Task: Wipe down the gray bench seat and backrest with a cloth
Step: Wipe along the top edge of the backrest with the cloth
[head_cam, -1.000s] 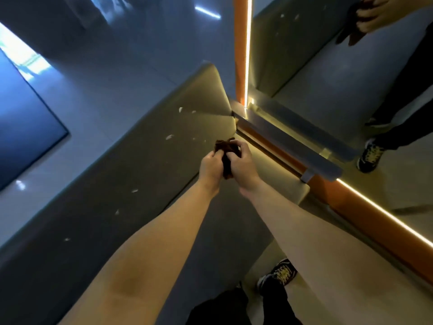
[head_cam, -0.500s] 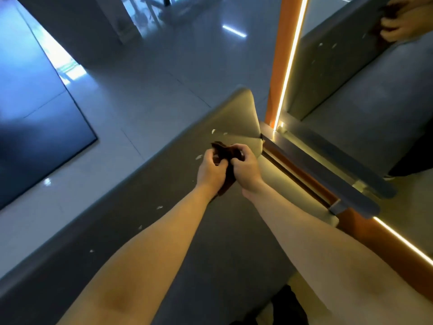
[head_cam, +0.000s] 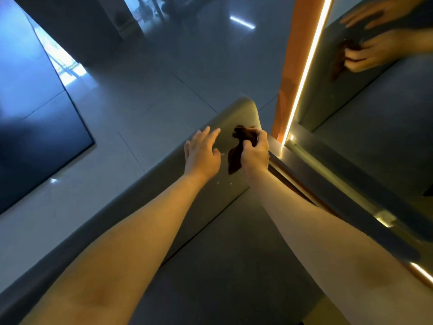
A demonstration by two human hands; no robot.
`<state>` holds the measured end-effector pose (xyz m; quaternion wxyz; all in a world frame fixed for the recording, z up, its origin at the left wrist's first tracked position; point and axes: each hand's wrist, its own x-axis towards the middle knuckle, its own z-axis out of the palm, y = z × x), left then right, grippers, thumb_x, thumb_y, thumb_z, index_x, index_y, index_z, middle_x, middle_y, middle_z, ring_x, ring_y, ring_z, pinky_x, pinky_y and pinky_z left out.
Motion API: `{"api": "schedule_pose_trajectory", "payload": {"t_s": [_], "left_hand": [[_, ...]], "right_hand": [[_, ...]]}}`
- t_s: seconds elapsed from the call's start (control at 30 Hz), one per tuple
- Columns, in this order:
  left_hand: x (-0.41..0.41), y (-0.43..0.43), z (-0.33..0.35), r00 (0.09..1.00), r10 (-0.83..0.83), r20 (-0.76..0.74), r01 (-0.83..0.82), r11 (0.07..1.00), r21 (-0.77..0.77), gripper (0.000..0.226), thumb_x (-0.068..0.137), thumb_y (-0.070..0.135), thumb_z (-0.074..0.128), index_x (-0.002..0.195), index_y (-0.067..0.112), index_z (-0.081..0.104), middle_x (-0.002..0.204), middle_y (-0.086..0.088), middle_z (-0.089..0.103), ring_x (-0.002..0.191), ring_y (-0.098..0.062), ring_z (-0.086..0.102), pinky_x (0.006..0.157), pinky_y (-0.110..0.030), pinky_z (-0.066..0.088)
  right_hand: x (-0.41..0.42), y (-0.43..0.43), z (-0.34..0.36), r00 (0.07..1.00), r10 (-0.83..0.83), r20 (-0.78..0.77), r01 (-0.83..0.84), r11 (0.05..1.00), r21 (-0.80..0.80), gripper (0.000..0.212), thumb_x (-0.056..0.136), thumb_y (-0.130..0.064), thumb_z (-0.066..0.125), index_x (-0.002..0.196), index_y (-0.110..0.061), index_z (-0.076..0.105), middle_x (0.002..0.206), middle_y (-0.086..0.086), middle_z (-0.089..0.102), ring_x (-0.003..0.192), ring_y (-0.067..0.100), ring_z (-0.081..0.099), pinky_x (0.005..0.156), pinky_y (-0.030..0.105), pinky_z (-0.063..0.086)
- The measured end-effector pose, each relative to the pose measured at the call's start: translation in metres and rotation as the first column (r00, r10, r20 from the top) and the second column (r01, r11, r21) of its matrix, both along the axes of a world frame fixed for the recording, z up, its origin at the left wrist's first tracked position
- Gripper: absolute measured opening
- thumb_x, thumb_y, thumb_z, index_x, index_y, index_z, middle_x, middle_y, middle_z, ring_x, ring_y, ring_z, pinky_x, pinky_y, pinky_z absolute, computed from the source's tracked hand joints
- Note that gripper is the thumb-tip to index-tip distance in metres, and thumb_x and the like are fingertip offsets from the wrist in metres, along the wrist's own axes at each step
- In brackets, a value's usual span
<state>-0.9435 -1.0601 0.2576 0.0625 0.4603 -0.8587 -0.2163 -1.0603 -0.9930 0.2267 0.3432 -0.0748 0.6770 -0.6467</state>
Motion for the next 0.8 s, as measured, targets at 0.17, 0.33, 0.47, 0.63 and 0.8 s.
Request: {"api": "schedule_pose_trajectory", "payload": {"t_s": [0.17,0.33,0.47,0.63,0.8], "left_hand": [[-0.036,-0.039,-0.023,0.992,-0.056,0.111,0.058,0.998,-0.015,0.062,0.106,0.025,0.042,0.162,0.03,0.016,0.169,-0.003,0.014,0.153,-0.027,0.01,0.124,-0.048,0.014],[-0.039,-0.063,-0.054,0.988,-0.041,0.146,0.07,0.978,-0.195,0.053,0.106,0.032,0.041,0.157,0.034,0.03,0.158,0.002,0.033,0.135,-0.03,0.028,0.109,-0.045,0.025],[-0.038,-0.065,-0.069,0.989,-0.037,0.141,0.078,0.953,-0.294,0.051,0.104,0.034,0.043,0.155,0.035,0.034,0.153,0.0,0.037,0.131,-0.031,0.033,0.105,-0.049,0.032],[-0.037,-0.065,-0.07,0.975,-0.044,0.219,0.115,0.94,-0.322,0.054,0.102,0.041,0.032,0.156,0.034,0.033,0.155,-0.004,0.037,0.131,-0.033,0.036,0.103,-0.051,0.033],[-0.034,-0.066,-0.071,0.966,-0.073,0.246,0.159,0.924,-0.348,0.056,0.104,0.042,0.035,0.158,0.031,0.028,0.156,-0.005,0.035,0.13,-0.033,0.036,0.103,-0.05,0.033]], "right_hand": [[-0.062,-0.047,-0.015,0.992,-0.085,-0.094,0.085,0.996,-0.005,0.03,0.097,-0.01,0.053,0.12,-0.03,0.056,0.125,0.0,0.055,0.114,0.019,0.056,0.105,0.045,0.051],[-0.084,-0.08,-0.029,0.991,0.033,-0.131,-0.03,0.999,0.026,0.029,0.101,-0.017,0.055,0.129,-0.026,0.053,0.125,0.0,0.057,0.115,0.016,0.055,0.105,0.035,0.048],[-0.052,-0.079,-0.036,0.986,0.039,-0.165,-0.032,0.999,0.041,0.027,0.098,-0.011,0.056,0.119,-0.027,0.058,0.12,-0.002,0.059,0.107,0.013,0.056,0.087,0.024,0.046],[0.004,-0.063,-0.05,0.998,0.062,0.025,-0.062,0.998,0.025,0.025,0.087,-0.005,0.06,0.1,-0.027,0.065,0.095,-0.008,0.067,0.093,0.012,0.063,0.089,0.038,0.054],[-0.048,-0.079,-0.041,0.994,-0.089,-0.069,0.092,0.995,0.04,0.022,0.097,-0.009,0.053,0.106,-0.029,0.058,0.104,-0.009,0.061,0.101,0.008,0.058,0.091,0.033,0.051]]}}
